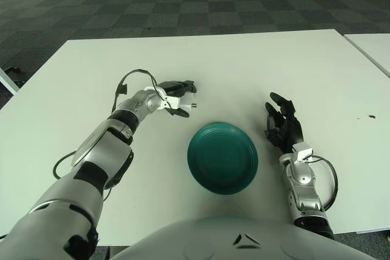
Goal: Put the charger into the plate.
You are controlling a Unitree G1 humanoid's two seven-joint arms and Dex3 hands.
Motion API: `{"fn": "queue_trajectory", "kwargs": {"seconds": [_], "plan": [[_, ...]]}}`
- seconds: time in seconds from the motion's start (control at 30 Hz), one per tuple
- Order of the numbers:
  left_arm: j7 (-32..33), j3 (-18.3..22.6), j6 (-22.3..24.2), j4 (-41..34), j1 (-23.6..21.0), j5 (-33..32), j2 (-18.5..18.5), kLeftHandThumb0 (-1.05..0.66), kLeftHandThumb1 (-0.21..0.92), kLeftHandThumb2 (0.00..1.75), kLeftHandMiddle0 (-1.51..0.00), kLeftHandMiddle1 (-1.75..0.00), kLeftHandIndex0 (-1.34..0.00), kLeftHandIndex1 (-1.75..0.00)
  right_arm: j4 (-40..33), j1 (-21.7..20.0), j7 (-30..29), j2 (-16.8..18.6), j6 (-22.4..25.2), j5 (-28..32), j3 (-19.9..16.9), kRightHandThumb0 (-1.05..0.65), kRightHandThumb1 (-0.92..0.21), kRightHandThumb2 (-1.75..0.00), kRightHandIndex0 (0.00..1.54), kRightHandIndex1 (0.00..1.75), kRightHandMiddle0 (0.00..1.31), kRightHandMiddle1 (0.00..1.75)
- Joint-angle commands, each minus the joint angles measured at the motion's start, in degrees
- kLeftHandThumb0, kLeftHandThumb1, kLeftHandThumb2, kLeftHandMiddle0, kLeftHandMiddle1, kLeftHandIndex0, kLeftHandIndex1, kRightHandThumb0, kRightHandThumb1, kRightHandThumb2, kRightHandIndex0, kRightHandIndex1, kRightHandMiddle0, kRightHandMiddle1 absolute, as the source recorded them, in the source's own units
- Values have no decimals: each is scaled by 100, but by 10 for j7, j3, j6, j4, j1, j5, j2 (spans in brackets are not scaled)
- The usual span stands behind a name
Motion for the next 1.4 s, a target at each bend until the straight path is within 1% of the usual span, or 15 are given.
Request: {"fn": "queue_trajectory", "kwargs": {"seconds": [0.0,0.13,0.2,0.23,0.3,0.33,0.37,0.4,0.43,0.47,0.6,0.7,0.93,1.23,1.37], "plan": [[-28,-17,22,29,20,16,-3,-98,92,36,-23,-1,-18,-98,11,16,3,2,18,8,-2,-77,-92,-72,38,1,0,62],[-24,-22,40,39,22,17,-4,-98,92,38,-25,-2,-19,-98,7,18,3,1,23,9,-3,-77,-92,-72,37,1,0,62],[-16,-22,51,42,23,17,-6,-99,92,39,-35,-8,-22,-103,7,18,3,2,24,9,-4,-77,-92,-72,37,1,0,63],[-11,-22,55,42,24,17,-7,-99,92,39,-34,-20,-23,-109,8,18,3,2,24,10,-4,-77,-92,-72,37,1,0,63],[-1,-21,63,43,26,16,-8,-97,92,37,-20,-83,-24,-133,10,18,3,2,24,11,-5,-77,-92,-72,37,1,0,64],[11,-19,71,44,27,15,-9,-96,92,36,-17,-95,-24,-138,11,17,3,2,23,12,-5,-77,-92,-72,37,1,0,64],[20,-18,76,44,28,14,-10,-87,92,31,-20,-124,-27,-151,12,17,3,2,23,12,-6,-77,-92,-72,37,1,0,64],[26,-18,80,45,28,14,-11,-82,92,27,-22,-142,-29,-160,13,16,3,2,23,13,-6,-77,-92,-72,37,1,0,65],[36,-17,85,45,29,13,-12,-80,92,26,-23,-149,-29,-163,13,16,2,2,22,13,-6,-77,-92,-72,37,1,0,65],[57,-16,94,46,31,14,-14,-66,81,47,-29,-158,-37,-162,15,16,1,2,21,12,-6,-77,-92,-72,37,1,0,65],[127,-14,118,46,37,16,-20,-48,56,94,-57,-171,-46,-170,19,14,-3,1,18,9,-7,-77,-92,-71,38,1,0,68],[163,-9,127,49,42,12,-24,-45,49,106,-66,-173,-48,-173,21,14,-5,1,17,8,-7,-77,-92,-70,39,1,0,69],[203,34,125,53,54,-31,-30,-44,46,113,-78,-175,-50,-175,29,9,-10,-1,15,4,-9,-79,-92,-69,41,2,0,72],[230,41,150,45,54,-29,-29,-44,44,115,-88,-175,-51,-175,40,4,-11,-3,15,6,-11,-79,-92,-68,41,2,0,73],[235,40,148,43,54,-27,-27,-44,41,119,-93,-175,-53,-175,45,2,-11,-3,11,6,-12,-79,-92,-68,41,2,0,73]]}}
